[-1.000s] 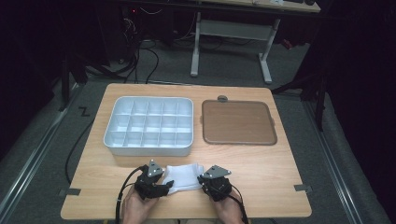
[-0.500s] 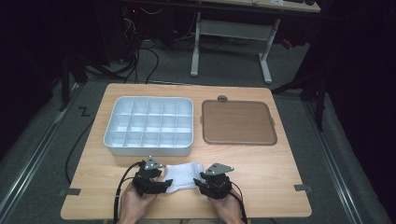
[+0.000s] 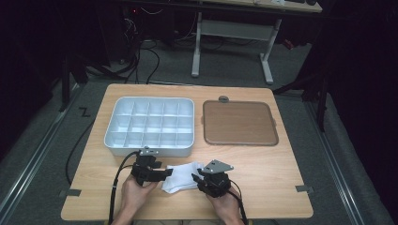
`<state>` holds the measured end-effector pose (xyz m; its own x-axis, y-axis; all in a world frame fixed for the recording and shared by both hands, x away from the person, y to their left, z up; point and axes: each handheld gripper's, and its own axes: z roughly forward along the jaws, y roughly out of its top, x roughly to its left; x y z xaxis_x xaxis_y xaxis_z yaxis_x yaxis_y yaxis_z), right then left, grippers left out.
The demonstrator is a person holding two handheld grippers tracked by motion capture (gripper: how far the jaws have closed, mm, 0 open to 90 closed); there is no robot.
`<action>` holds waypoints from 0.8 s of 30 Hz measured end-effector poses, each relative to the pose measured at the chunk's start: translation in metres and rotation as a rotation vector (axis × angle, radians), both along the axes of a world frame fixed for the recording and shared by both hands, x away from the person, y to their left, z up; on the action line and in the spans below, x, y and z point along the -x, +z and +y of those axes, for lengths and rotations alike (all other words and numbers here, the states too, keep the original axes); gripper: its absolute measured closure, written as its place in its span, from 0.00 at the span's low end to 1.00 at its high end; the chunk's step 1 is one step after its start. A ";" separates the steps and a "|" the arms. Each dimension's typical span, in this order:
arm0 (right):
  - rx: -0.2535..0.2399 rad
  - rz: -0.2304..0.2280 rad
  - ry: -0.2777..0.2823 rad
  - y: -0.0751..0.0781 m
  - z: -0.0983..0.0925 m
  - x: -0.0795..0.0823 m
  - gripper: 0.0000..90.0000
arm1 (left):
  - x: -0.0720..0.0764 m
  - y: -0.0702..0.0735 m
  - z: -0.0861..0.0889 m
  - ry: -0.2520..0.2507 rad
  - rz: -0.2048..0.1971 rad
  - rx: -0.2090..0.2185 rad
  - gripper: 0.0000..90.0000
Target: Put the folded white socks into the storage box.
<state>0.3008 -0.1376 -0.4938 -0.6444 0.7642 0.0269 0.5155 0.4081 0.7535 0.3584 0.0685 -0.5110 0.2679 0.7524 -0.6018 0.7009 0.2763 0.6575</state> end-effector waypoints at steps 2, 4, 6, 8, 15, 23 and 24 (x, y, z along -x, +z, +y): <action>0.005 0.007 0.021 -0.001 0.008 -0.002 0.82 | -0.003 -0.004 -0.002 0.004 0.016 -0.007 0.45; 0.009 0.020 0.034 -0.003 0.015 -0.003 0.85 | -0.004 -0.005 -0.004 0.004 0.021 -0.011 0.47; 0.014 0.025 0.043 -0.006 0.021 -0.004 0.88 | -0.004 -0.005 -0.004 0.009 0.018 -0.012 0.50; 0.014 0.035 0.052 -0.009 0.025 -0.005 0.92 | -0.005 -0.007 -0.005 0.005 0.019 -0.020 0.51; 0.027 0.056 0.034 -0.018 0.028 -0.009 0.96 | -0.006 -0.011 -0.007 0.008 0.025 -0.034 0.51; 0.044 0.062 0.031 -0.026 0.027 -0.010 0.97 | -0.006 -0.013 -0.010 -0.005 0.018 -0.035 0.54; 0.047 0.056 0.033 -0.027 0.027 -0.009 0.98 | -0.005 -0.013 -0.010 -0.015 0.012 -0.040 0.56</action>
<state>0.3097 -0.1111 -0.5206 -0.6674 0.7442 0.0287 0.5423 0.4592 0.7036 0.3632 0.0582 -0.5241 0.2722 0.7721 -0.5742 0.7128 0.2391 0.6594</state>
